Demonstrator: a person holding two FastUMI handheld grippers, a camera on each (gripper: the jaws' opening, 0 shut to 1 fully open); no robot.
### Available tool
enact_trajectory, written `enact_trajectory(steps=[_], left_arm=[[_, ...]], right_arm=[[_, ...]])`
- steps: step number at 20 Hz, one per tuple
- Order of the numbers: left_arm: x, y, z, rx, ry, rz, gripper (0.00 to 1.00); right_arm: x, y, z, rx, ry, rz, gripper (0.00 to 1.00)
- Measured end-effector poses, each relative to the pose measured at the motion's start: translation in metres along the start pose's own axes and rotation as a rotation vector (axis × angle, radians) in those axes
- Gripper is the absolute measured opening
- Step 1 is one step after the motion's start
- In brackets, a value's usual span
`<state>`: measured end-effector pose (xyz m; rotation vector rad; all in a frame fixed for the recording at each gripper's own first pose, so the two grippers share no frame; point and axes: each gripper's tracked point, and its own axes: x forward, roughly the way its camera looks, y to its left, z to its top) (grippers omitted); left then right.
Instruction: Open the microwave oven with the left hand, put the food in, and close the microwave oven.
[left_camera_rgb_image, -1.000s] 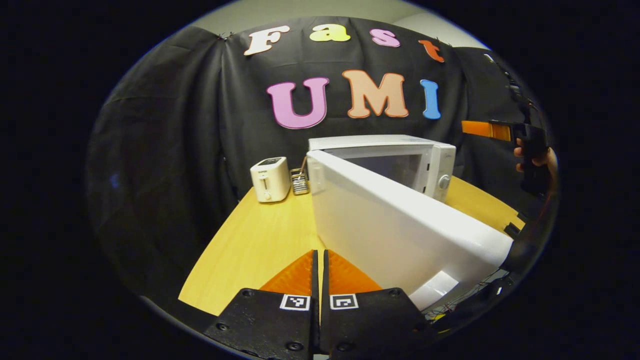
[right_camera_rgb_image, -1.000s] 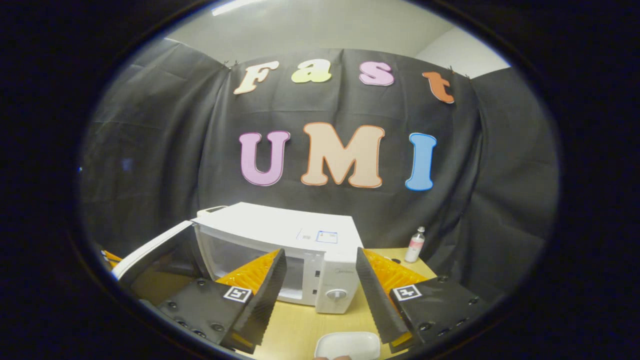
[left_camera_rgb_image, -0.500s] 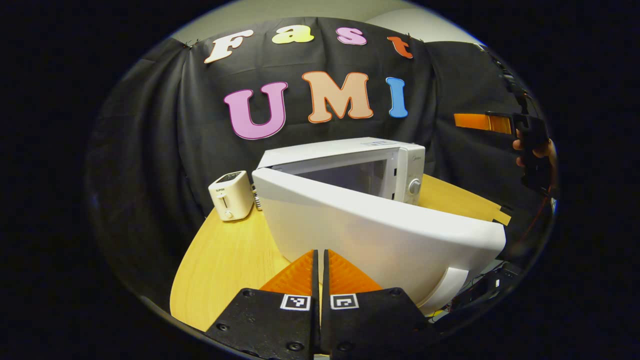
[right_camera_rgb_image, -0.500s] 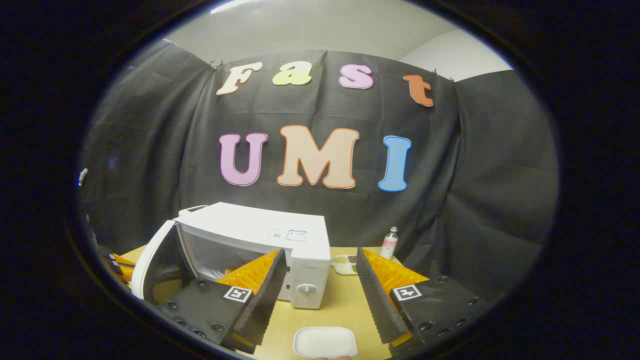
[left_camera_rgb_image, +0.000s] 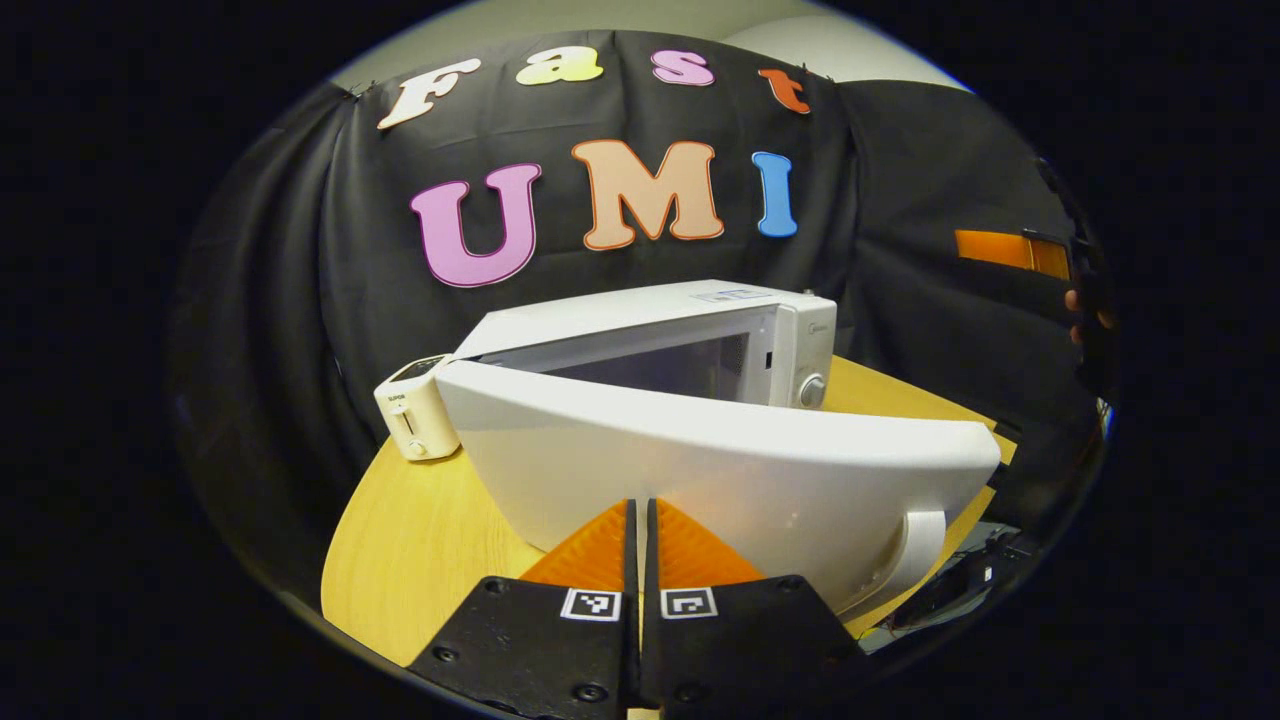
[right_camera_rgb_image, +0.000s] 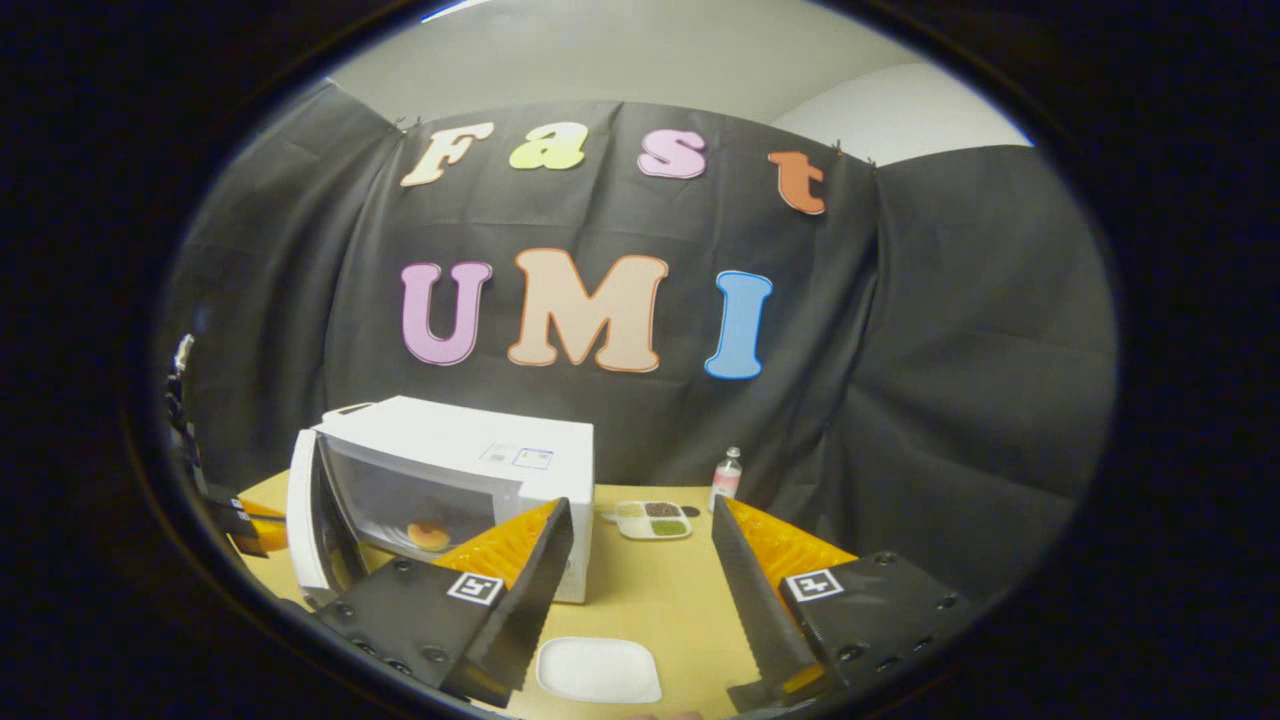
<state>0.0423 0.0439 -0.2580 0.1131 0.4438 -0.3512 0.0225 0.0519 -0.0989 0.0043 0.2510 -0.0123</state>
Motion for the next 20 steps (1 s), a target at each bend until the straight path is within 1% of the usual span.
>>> enact_trajectory(steps=[3,9,14,20], left_arm=[[0.009,-0.007,0.0,-0.003,0.012,0.0,0.0],[0.03,-0.014,0.012,-0.009,0.011,0.015,0.0],[0.049,-0.021,0.02,-0.008,0.011,0.035,0.0],[0.073,-0.027,0.025,-0.022,0.019,0.078,0.0]], right_arm=[[0.001,-0.005,0.003,0.021,0.0,-0.002,0.84],[0.01,-0.011,-0.002,0.012,0.018,0.035,0.84],[0.028,-0.025,0.002,0.014,0.013,0.052,0.84],[0.052,-0.04,0.007,0.016,-0.008,0.084,0.84]])
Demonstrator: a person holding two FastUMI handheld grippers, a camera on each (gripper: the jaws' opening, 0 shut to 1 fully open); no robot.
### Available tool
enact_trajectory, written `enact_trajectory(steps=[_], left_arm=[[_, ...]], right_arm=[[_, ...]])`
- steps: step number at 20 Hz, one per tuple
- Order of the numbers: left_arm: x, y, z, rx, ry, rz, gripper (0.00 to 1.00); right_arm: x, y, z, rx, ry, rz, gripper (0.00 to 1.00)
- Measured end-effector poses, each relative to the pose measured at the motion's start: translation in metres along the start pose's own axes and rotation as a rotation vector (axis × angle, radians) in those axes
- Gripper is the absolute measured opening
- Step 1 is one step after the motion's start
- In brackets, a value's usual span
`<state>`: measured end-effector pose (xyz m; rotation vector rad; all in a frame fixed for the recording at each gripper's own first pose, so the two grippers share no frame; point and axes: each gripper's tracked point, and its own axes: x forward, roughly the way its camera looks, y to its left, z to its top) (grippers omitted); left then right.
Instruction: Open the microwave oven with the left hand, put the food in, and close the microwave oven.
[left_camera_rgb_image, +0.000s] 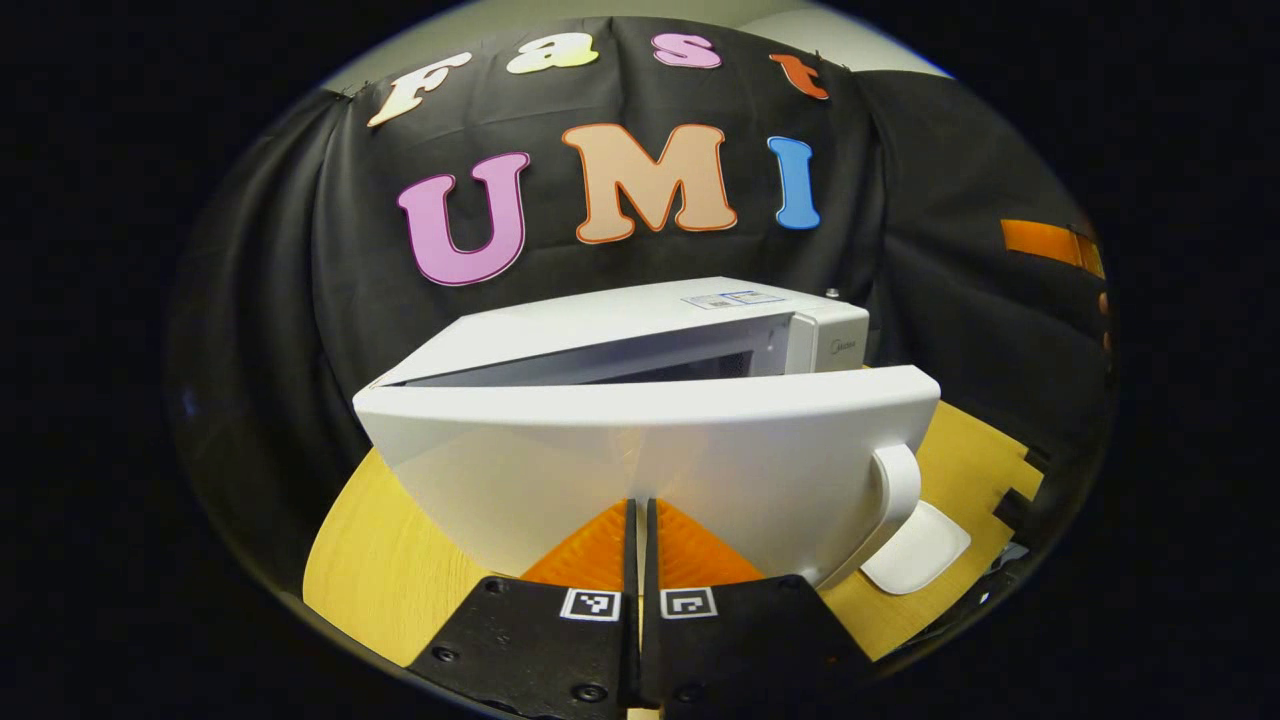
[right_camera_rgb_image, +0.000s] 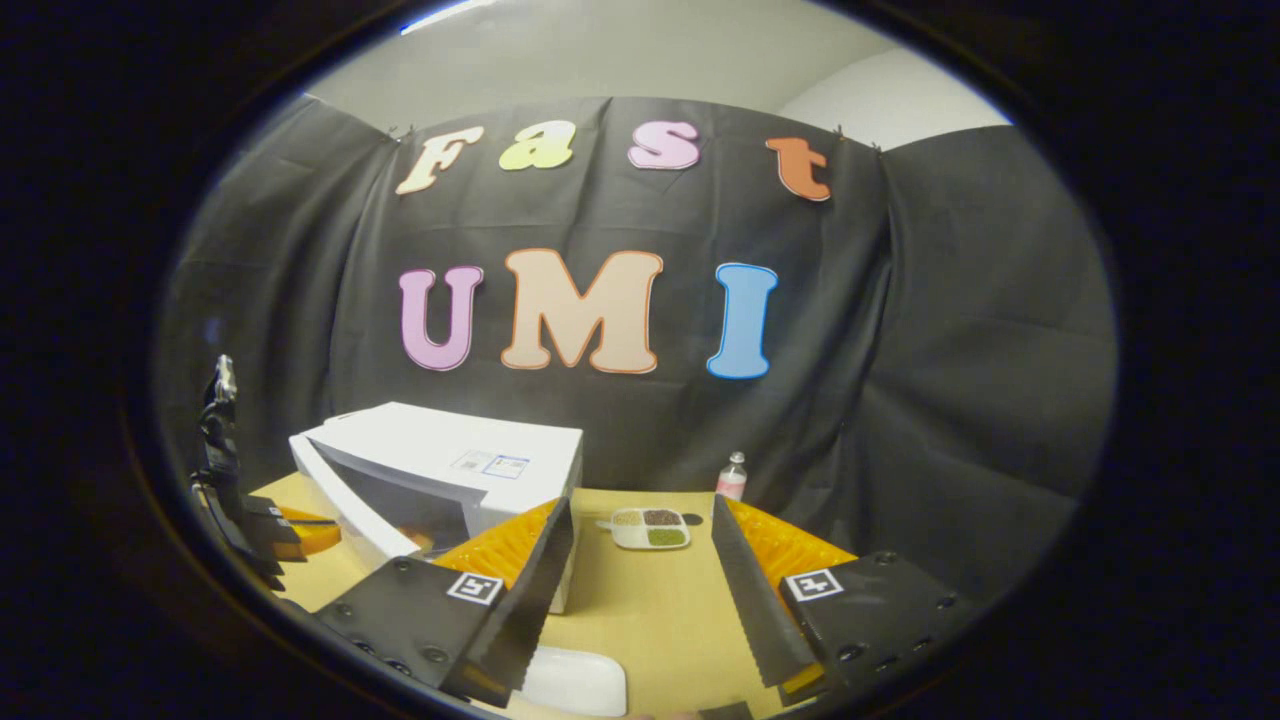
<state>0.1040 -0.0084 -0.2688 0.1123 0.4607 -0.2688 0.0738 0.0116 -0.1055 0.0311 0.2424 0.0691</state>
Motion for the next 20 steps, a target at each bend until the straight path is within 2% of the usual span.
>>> enact_trajectory(steps=[9,14,17,19,20], left_arm=[[0.045,-0.003,0.021,-0.013,-0.007,0.083,0.01],[0.056,-0.009,0.03,-0.06,-0.024,0.129,0.01],[0.061,-0.006,0.037,-0.098,-0.061,0.138,0.01],[0.065,-0.008,0.031,-0.152,-0.016,0.138,0.01],[0.062,-0.009,0.033,-0.162,-0.031,0.135,0.01]], right_arm=[[0.027,-0.025,0.0,-0.02,-0.016,0.044,0.84],[0.031,-0.046,-0.006,-0.034,-0.013,0.034,0.84],[0.031,-0.043,-0.009,-0.013,-0.005,0.051,0.84],[0.03,-0.038,-0.008,-0.012,-0.006,0.072,0.83],[0.029,-0.036,-0.005,-0.012,-0.013,0.078,0.83]])
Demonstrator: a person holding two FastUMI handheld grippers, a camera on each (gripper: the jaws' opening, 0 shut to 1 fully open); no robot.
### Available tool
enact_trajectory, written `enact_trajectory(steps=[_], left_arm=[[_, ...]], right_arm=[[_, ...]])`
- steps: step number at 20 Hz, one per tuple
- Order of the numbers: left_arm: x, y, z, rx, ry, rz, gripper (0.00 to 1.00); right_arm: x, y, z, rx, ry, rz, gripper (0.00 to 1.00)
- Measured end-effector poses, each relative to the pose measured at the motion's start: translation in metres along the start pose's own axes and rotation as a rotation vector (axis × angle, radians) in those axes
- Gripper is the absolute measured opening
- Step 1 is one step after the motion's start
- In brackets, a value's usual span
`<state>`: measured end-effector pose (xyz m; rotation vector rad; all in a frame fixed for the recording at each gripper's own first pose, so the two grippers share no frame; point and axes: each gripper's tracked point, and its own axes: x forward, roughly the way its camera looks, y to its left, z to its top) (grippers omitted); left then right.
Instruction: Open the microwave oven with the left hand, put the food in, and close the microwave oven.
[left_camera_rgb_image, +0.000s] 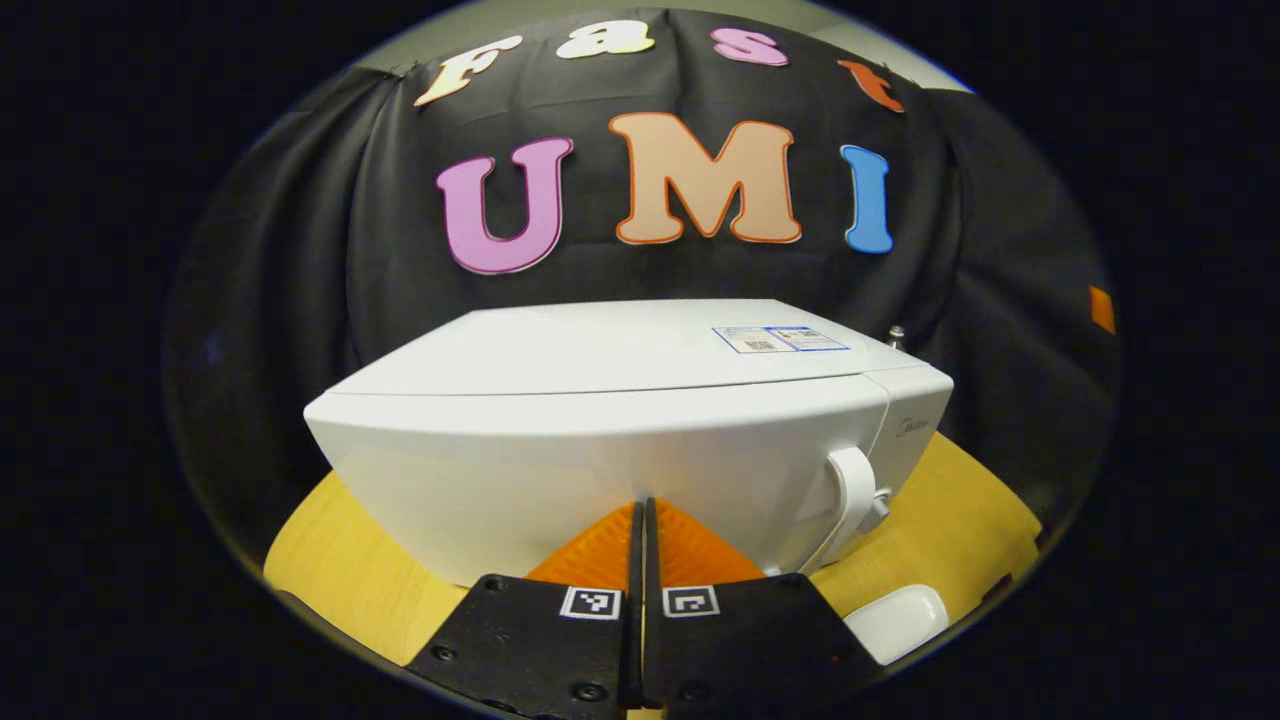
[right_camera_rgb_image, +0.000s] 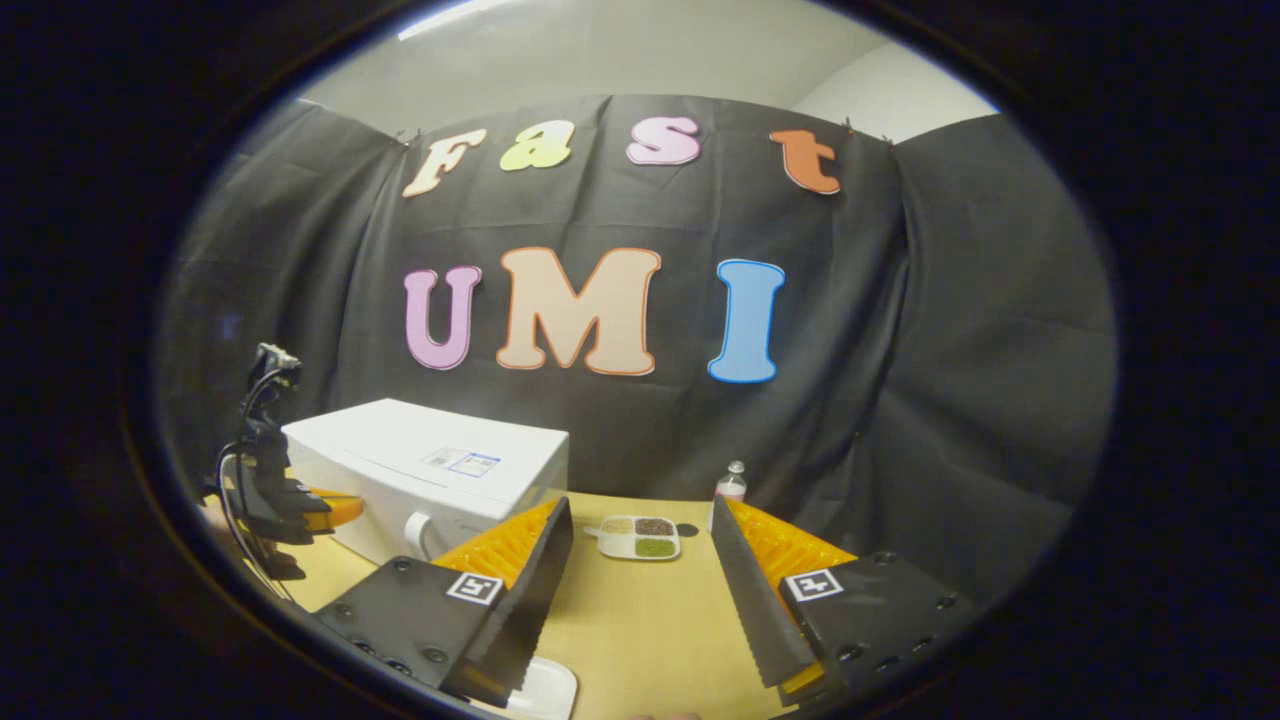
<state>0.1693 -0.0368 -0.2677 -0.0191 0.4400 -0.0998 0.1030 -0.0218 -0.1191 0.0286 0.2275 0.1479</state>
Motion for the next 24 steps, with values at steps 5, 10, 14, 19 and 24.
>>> enact_trajectory(steps=[5,10,14,19,24], left_arm=[[-0.034,-0.01,0.032,0.092,-0.088,-0.027,0.01],[-0.096,-0.024,0.076,0.141,-0.163,-0.063,0.01],[-0.148,-0.027,0.157,0.195,-0.317,-0.072,0.01],[-0.184,-0.041,0.217,0.159,-0.4,-0.153,0.71],[-0.203,-0.02,0.211,0.156,-0.397,-0.091,0.97]], right_arm=[[-0.012,0.012,0.004,-0.001,-0.015,0.01,0.84],[-0.026,0.034,0.009,0.011,-0.027,0.01,0.84],[-0.034,0.047,0.033,0.0,-0.057,-0.008,0.83],[-0.049,0.073,0.057,0.032,-0.037,0.008,0.84],[-0.066,0.079,0.095,0.027,-0.114,-0.017,0.84]])
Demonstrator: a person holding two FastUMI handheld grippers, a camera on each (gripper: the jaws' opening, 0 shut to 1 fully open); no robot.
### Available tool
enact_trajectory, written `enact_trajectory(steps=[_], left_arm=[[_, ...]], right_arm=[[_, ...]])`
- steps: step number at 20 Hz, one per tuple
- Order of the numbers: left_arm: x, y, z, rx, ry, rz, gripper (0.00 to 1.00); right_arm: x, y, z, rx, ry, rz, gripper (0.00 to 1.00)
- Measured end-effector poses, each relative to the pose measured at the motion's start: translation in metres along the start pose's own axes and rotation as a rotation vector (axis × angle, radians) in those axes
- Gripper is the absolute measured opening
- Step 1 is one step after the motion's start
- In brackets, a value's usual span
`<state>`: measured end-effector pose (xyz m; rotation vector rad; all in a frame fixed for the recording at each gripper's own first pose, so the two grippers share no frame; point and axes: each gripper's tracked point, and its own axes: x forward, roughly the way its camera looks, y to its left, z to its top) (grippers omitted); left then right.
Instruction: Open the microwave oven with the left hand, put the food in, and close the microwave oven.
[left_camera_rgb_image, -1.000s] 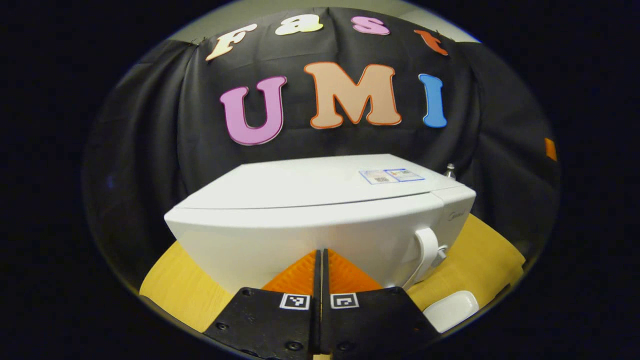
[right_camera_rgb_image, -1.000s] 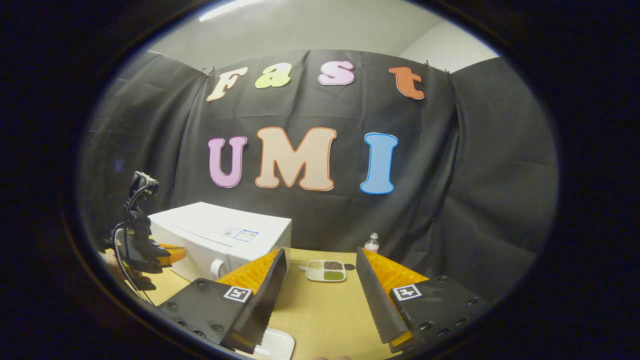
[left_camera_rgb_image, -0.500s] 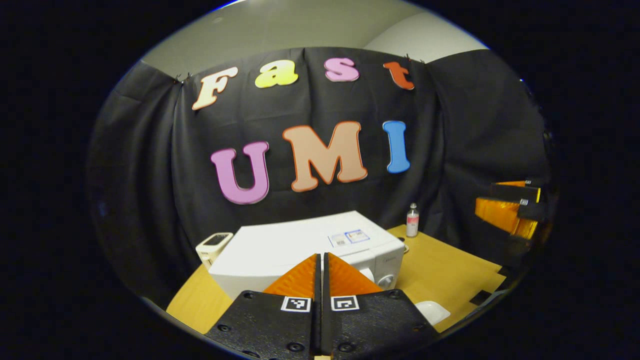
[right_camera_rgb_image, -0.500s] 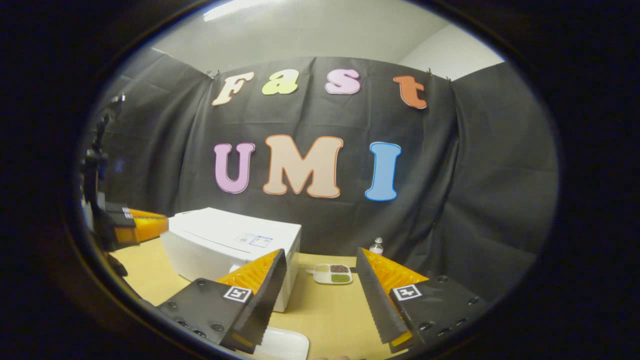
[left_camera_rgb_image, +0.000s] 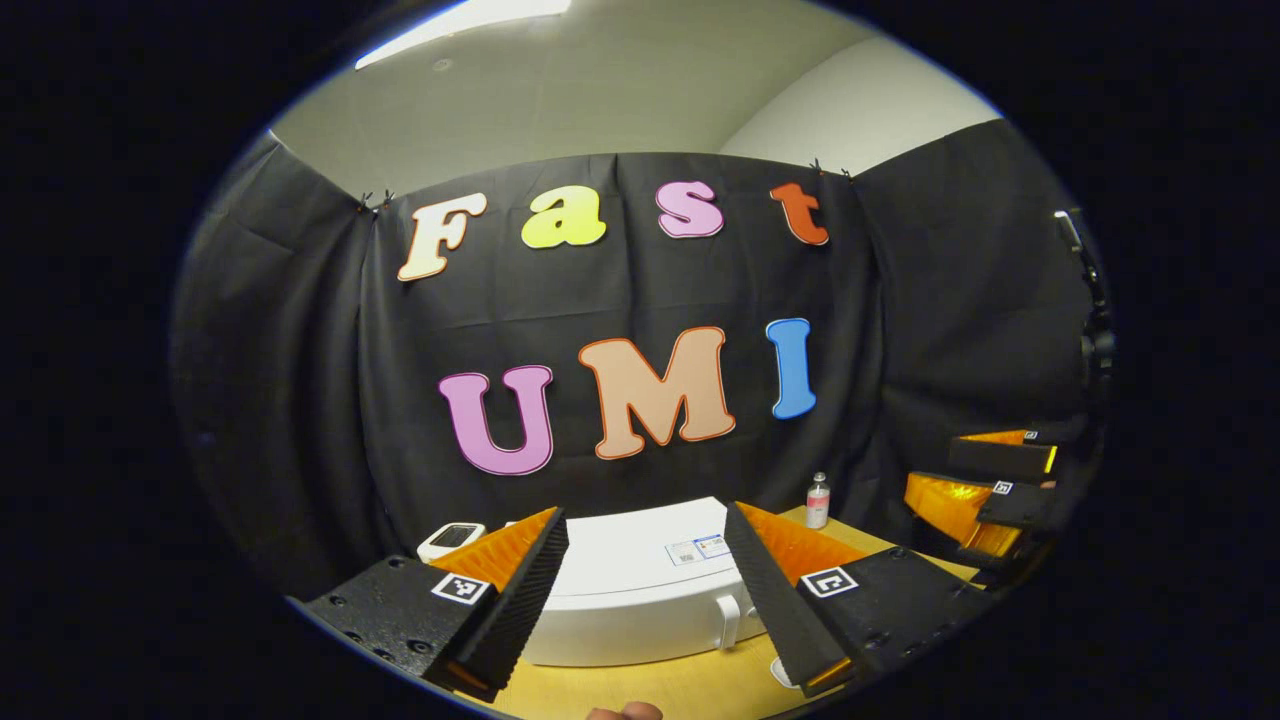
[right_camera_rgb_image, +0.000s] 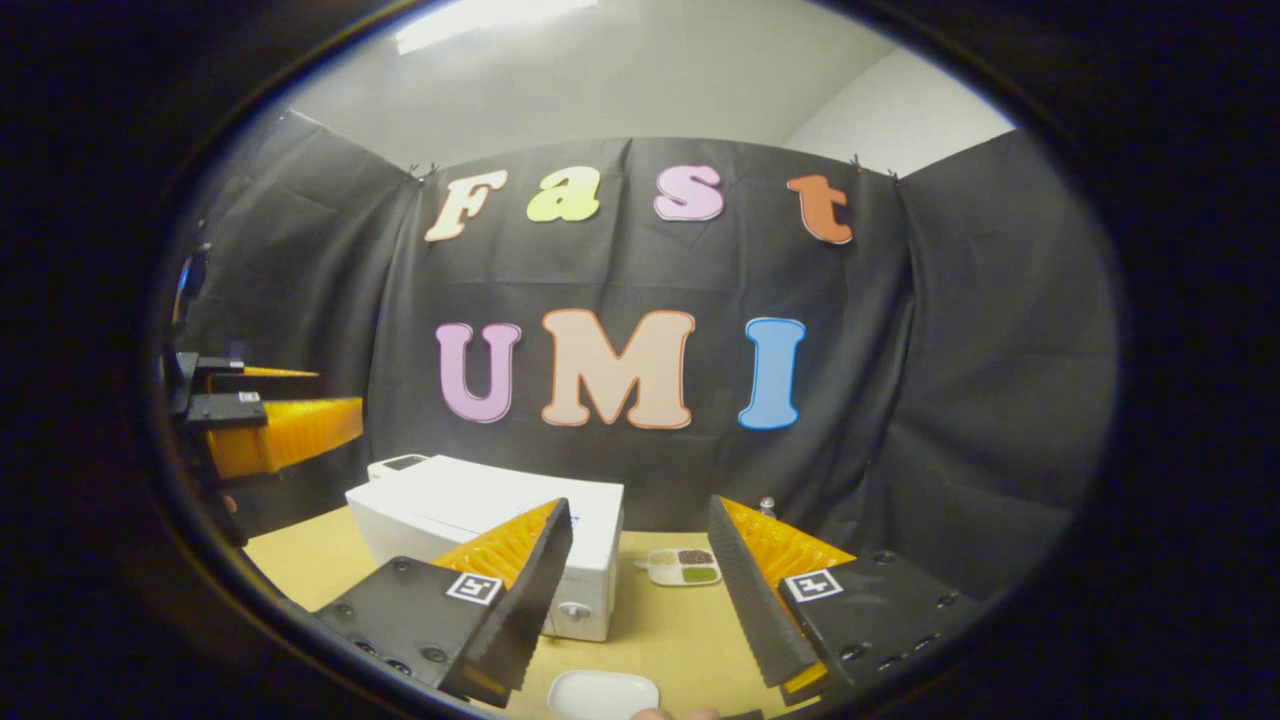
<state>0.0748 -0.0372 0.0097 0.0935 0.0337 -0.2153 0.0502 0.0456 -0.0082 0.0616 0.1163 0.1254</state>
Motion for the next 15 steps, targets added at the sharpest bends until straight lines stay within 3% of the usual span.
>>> enact_trajectory(steps=[4,15], left_arm=[[-0.01,0.009,0.006,0.008,-0.031,0.001,0.97],[-0.012,0.025,0.004,0.018,-0.039,-0.023,1.0]], right_arm=[[-0.007,0.003,0.0,-0.037,0.0,-0.033,0.84],[-0.006,0.044,-0.004,-0.05,0.002,-0.016,0.84]])
